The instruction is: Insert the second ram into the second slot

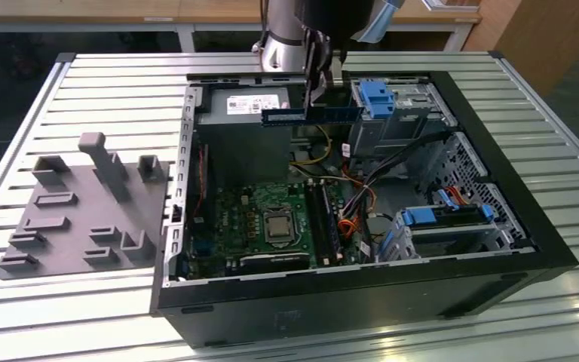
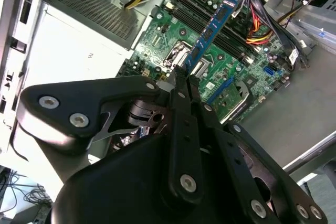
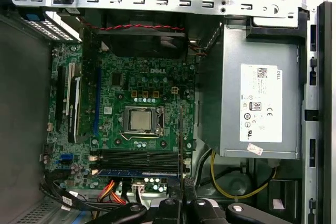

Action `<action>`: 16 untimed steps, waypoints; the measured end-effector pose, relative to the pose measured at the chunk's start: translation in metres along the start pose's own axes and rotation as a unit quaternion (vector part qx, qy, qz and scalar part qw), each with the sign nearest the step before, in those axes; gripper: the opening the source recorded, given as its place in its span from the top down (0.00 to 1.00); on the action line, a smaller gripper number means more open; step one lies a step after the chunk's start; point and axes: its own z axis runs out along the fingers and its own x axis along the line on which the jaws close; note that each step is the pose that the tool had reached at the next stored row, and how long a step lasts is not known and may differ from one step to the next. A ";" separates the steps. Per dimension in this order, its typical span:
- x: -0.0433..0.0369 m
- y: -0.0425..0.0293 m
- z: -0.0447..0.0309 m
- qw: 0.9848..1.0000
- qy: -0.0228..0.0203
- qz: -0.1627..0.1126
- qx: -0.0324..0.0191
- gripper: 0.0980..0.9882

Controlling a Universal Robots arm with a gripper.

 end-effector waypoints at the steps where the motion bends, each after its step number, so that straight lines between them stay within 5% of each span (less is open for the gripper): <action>1: 0.0012 0.0000 0.0000 1.000 0.000 0.000 0.000 0.96; 16: 0.0032 0.0001 -0.0001 1.000 0.000 0.014 0.000 0.96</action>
